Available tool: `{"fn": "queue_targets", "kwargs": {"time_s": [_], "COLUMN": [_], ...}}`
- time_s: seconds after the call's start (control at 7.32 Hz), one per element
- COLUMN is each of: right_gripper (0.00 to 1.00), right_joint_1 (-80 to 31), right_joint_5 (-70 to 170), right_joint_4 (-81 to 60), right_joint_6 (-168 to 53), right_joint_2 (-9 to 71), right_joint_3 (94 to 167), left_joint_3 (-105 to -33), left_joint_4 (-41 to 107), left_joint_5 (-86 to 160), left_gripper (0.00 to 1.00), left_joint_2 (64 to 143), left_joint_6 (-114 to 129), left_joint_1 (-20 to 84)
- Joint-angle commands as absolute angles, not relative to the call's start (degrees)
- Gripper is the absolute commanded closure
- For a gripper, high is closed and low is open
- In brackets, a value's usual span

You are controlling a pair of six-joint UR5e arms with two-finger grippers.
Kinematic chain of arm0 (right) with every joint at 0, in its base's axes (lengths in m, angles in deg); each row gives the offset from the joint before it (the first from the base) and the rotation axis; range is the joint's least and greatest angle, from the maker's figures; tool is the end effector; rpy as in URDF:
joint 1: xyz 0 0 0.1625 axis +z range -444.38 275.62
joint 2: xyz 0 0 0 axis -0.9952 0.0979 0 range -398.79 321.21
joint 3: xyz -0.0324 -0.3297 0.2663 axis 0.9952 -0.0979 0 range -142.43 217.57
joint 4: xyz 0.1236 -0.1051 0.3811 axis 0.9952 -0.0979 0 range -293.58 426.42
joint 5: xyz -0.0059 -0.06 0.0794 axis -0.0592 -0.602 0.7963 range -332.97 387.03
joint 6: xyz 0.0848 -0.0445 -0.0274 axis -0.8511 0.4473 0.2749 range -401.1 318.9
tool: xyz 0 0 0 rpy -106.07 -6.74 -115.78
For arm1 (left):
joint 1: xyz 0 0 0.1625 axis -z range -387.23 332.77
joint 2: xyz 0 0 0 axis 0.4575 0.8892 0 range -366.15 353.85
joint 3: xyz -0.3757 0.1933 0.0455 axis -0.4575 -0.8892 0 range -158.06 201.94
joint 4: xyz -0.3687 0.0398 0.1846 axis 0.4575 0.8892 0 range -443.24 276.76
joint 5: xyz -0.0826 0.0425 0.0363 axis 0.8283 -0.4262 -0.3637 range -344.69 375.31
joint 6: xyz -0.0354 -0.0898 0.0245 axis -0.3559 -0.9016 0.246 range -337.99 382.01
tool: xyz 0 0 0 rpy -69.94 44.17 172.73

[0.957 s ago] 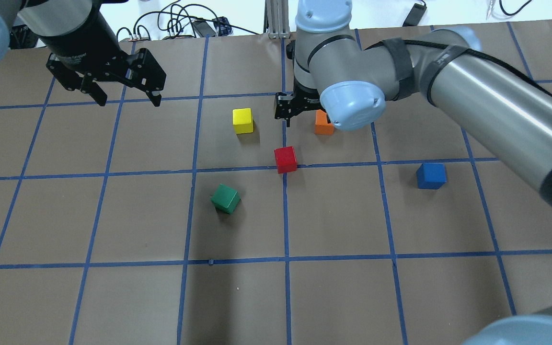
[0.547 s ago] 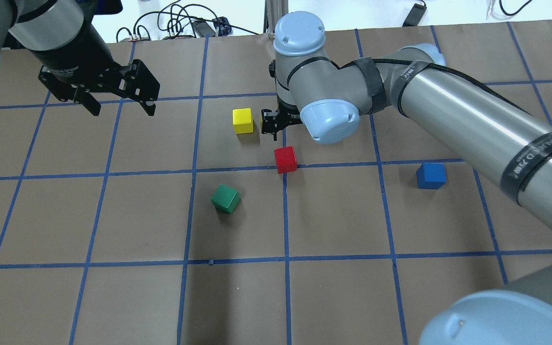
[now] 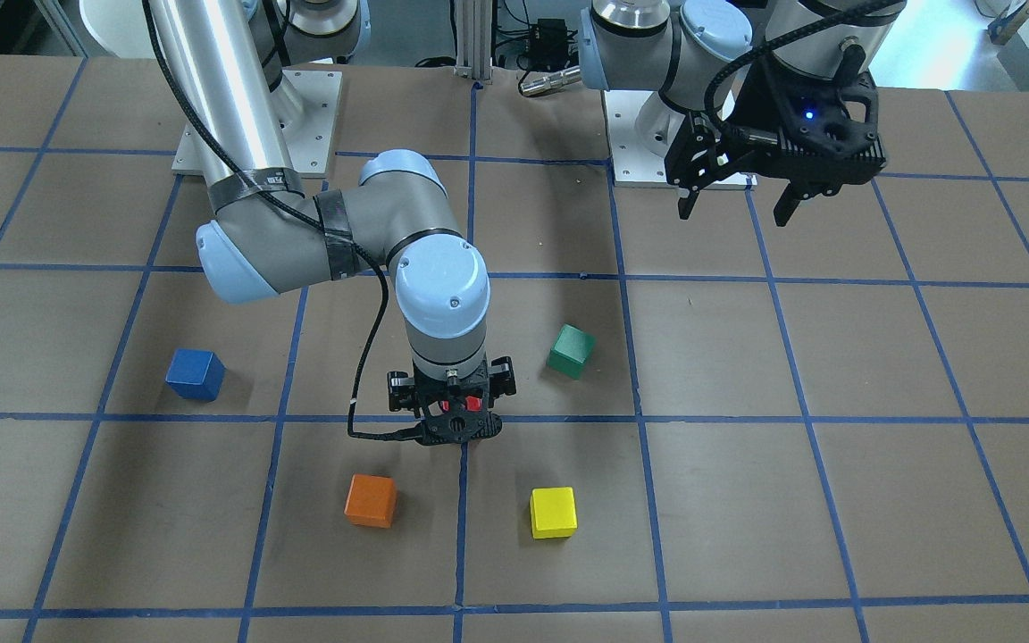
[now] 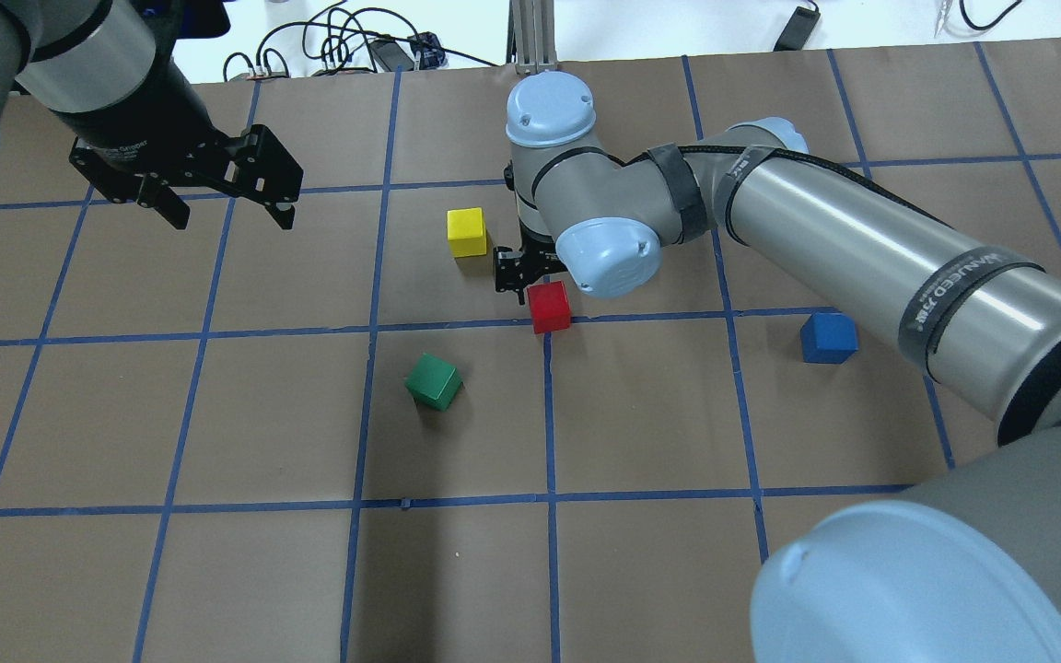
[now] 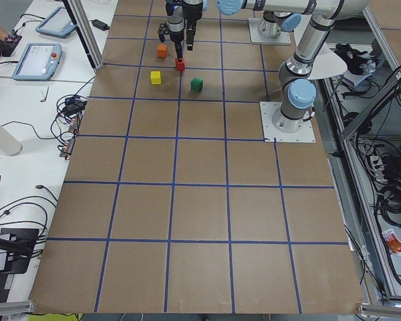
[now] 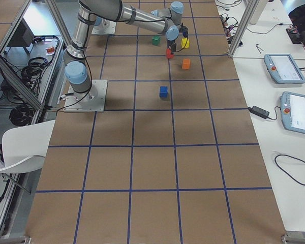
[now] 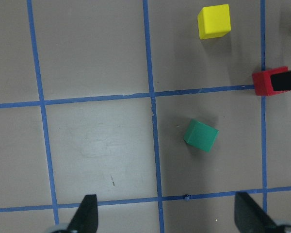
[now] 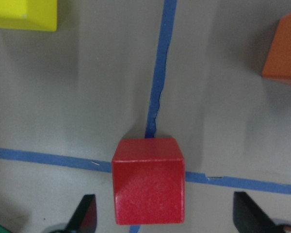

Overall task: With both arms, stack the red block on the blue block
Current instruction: 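Lower the right gripper and close it on the red cube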

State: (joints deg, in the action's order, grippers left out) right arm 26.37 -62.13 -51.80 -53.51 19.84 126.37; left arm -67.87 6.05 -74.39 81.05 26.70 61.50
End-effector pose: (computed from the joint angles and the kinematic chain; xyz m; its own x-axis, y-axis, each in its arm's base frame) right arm 0.3587 -0.5661 0.2254 -0.9895 -0.1447 -0.0072 -0.1449 0.9888 0.0364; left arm -0.1232 -0.4797 0.5145 -0.9982 0.0599 -0.0001 0.0598 0.9961 -0.0649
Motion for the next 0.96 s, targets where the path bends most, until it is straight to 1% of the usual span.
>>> {"fn": "queue_targets", "kwargs": {"time_s": [0.0, 0.14, 0.41, 0.68, 0.82], "right_gripper": [0.0, 0.0, 0.07, 0.07, 0.21], "right_joint_1": [26.9, 26.9, 26.9, 26.9, 26.9], "right_joint_5": [-60.3, -59.6, -59.7, -59.7, -59.7], "right_joint_4": [-52.0, -52.1, -51.9, -52.0, -52.1], "right_joint_6": [-53.3, -53.2, -53.3, -53.3, -53.2], "right_joint_2": [19.4, 19.3, 18.5, 18.1, 18.0], "right_joint_3": [126.4, 126.5, 126.6, 126.7, 126.7], "left_joint_3": [-68.0, -68.1, -68.0, -68.0, -68.0], "left_joint_4": [5.2, 5.2, 5.2, 5.4, 5.3], "left_joint_5": [-74.6, -74.7, -74.7, -74.7, -74.7], "left_gripper": [0.0, 0.0, 0.0, 0.0, 0.0], "left_joint_2": [80.9, 80.9, 80.8, 80.8, 80.8], "left_joint_6": [27.0, 27.0, 26.9, 26.9, 27.0], "left_joint_1": [61.0, 61.2, 61.1, 60.9, 60.9]}}
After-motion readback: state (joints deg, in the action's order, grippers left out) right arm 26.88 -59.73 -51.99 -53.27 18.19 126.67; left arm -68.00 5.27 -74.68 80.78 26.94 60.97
